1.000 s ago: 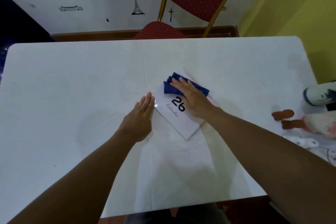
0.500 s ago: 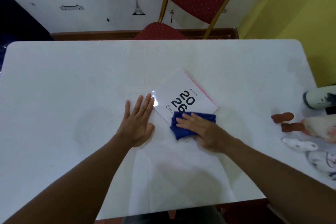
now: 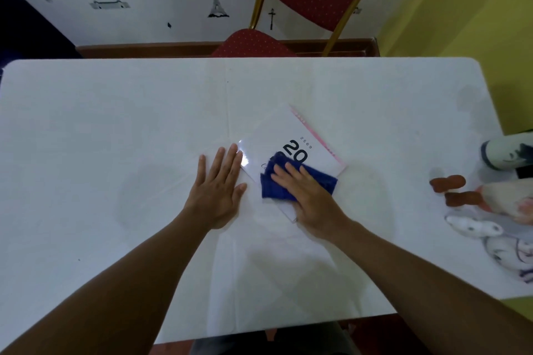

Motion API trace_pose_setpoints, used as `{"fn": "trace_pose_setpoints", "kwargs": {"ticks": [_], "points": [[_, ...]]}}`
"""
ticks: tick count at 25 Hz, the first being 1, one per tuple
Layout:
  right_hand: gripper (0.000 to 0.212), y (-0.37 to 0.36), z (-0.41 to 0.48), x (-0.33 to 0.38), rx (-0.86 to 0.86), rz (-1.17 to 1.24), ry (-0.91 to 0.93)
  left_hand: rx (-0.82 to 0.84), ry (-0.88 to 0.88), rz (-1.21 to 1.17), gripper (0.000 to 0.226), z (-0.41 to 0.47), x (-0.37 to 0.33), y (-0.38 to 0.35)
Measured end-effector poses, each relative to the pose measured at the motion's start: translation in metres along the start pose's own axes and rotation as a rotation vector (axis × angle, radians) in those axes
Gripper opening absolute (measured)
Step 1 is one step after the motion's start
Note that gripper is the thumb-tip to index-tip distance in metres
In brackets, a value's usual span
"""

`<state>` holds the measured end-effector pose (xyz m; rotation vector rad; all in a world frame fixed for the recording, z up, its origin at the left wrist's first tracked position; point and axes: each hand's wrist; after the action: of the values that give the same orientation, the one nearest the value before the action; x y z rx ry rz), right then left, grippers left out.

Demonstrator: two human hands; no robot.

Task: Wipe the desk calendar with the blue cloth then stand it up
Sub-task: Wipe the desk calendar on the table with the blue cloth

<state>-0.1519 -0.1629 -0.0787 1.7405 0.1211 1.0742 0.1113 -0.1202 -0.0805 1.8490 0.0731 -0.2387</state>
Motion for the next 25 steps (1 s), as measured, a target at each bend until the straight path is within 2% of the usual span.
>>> {"fn": "trace_pose_setpoints", "kwargs": {"ticks": [6, 10, 11, 14, 16, 17, 19, 21, 22, 23, 25], "points": [[0.059, 0.008, -0.049, 0.017, 0.119, 0.081, -0.02, 0.024, 0.017, 0.024, 0.067, 0.003, 0.001, 0.001], [0.053, 0.044, -0.035, 0.037, 0.43, 0.213, -0.206, 0.054, 0.018, 0.015, 0.068, 0.003, 0.0, 0.002], [0.045, 0.053, -0.025, 0.043, 0.452, 0.263, -0.23, 0.057, 0.019, 0.009, 0.068, 0.003, 0.0, 0.002], [0.017, 0.074, 0.008, 0.048, 0.324, 0.459, -0.392, 0.08, 0.025, 0.001, 0.068, 0.004, -0.001, 0.003], [0.018, 0.084, 0.034, 0.041, 0.25, 0.566, -0.532, 0.087, 0.026, 0.004, 0.068, 0.004, -0.001, 0.004], [0.019, 0.087, 0.044, 0.037, 0.182, 0.525, -0.566, 0.087, 0.022, 0.001, 0.068, 0.004, -0.001, 0.005], [0.028, 0.086, 0.056, 0.023, -0.087, 0.263, -0.574, 0.085, 0.013, -0.001, 0.068, 0.003, -0.001, 0.005], [0.04, 0.079, 0.055, 0.014, -0.342, 0.078, -0.476, 0.068, 0.006, -0.001, 0.068, 0.002, 0.0, 0.005], [0.042, 0.071, 0.053, 0.012, -0.388, 0.014, -0.361, 0.059, 0.003, -0.001, 0.068, 0.002, 0.0, 0.005], [0.044, 0.061, 0.051, 0.01, -0.356, -0.058, -0.227, 0.056, 0.002, -0.005, 0.068, 0.002, 0.0, 0.005], [0.051, 0.04, 0.048, 0.006, -0.127, -0.239, 0.009, 0.064, 0.002, -0.007, 0.068, 0.003, 0.0, 0.005]]}}
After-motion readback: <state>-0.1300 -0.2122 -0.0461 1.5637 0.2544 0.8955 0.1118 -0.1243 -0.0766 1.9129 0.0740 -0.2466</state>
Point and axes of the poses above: each hand's wrist, its own z-axis towards the middle knuckle, its own y-axis out of the back of the hand, x = y × z
